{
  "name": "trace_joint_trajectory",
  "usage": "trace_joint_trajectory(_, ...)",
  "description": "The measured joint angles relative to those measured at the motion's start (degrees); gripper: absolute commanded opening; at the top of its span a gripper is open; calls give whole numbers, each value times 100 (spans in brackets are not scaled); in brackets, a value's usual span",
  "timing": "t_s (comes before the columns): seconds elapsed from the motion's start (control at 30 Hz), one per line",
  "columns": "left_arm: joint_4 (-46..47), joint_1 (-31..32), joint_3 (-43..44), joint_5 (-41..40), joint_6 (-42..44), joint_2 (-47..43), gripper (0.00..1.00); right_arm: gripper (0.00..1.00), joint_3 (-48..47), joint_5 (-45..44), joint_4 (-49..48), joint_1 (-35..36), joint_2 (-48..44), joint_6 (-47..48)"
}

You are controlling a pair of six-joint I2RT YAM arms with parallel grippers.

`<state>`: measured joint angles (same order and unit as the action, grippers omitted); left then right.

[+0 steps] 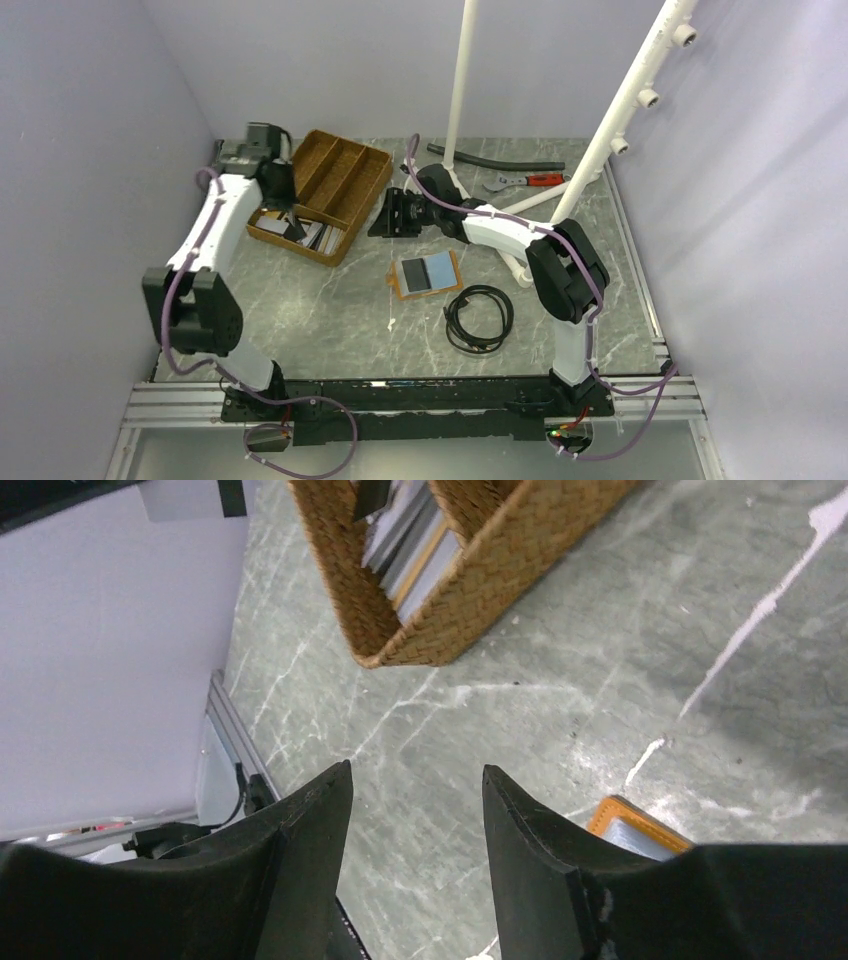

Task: Put the credit cards into the card holder
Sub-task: Pick up the credit card from the storage box, then insert the credit card into the card holder.

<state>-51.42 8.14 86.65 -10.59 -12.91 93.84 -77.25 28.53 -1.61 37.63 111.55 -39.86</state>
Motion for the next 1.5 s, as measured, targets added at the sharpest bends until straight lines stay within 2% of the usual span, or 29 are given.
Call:
trace_joint_trajectory(0.13, 505, -892, -306, 1399, -313, -688, 0, 54, -212, 111, 33, 0, 0, 70)
trace_joint_trajectory(0.27, 1447, -1521, -874, 3407, -881, -1274, 0, 53, -337, 273, 245, -17, -11, 332)
trace_joint_trajectory(0.43, 2942, -1585, -1878, 5390, -1895, -1410, 0, 52, -219, 166, 1198, -168, -254, 1064)
trace_joint_trajectory(0.53, 3917, -1456, -2736, 6118, -2638, -1401, 0, 51, 321, -173, 1816, -446, -809, 1626)
trace_joint_trajectory(0.6, 4304, -1241, -3117, 6323, -2970, -1346, 0, 49, 610, -446, 2201, -601, -1126, 1947)
trace_joint_trajectory(0.7, 4638, -492, -3287, 6354, -3204, -1143, 0, 37, 946, -857, 2632, -780, -1388, 2347)
trace_joint_trajectory(0.8, 5075, 354, -3379, 6343, -3501, -807, 0, 28, 1169, -1178, 2896, -844, -1375, 2575)
trace_joint_trajectory(0.93, 5222, 844, -3379, 6247, -3783, -164, 0, 20, 1322, -1561, 3010, -863, -1207, 2671)
trace_joint_trajectory(1.13, 4846, 1250, -2940, 6026, -3794, 1051, 0, 16, 1331, -1873, 2935, -863, -789, 2675)
trace_joint_trajectory(1.5, 4341, 1458, -2776, 5807, -3766, 1416, 0, 13, 1351, -1934, 2806, -863, -772, 2662)
